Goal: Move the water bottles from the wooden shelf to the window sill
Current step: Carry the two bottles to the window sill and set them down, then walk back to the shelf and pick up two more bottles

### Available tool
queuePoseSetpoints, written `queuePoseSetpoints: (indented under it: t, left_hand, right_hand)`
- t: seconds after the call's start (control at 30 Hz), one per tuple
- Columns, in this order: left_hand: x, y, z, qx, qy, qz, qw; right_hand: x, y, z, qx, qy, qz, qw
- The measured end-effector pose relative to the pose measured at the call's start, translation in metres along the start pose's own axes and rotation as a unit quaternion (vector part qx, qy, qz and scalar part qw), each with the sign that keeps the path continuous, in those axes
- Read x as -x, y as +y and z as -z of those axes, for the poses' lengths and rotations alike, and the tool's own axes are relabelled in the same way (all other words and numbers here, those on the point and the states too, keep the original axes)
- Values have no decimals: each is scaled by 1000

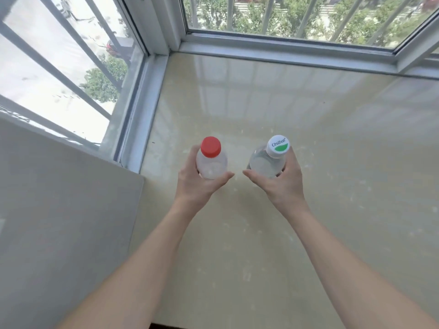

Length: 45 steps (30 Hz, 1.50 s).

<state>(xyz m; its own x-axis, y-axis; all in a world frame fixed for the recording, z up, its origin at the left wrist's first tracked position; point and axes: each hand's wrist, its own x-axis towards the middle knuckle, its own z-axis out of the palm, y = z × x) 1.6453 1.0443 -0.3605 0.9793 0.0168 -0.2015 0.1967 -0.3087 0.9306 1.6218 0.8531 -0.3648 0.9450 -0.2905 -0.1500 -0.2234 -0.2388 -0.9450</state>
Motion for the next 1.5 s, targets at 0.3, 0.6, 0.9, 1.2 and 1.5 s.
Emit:
queuePoseSetpoints:
  t: [0.3, 0.6, 0.9, 1.2, 1.5]
  left_hand:
    - [-3, -24, 0, -60, -9, 35, 998]
    - [-1, -31, -2, -86, -11, 54, 995]
    - [23, -20, 43, -371, -60, 77, 923]
    - [60, 104, 102, -490, -42, -45, 870]
    - [124, 249, 127, -522, 59, -225, 821]
  right_hand:
    - [6, 18, -5, 24, 16, -31, 999]
    - [7, 30, -6, 17, 6, -33, 999]
    - [26, 20, 49, 283, -121, -71, 949]
    - [41, -115, 118, 512, -119, 62, 848]
    - [69, -275, 142, 527, -41, 221, 819]
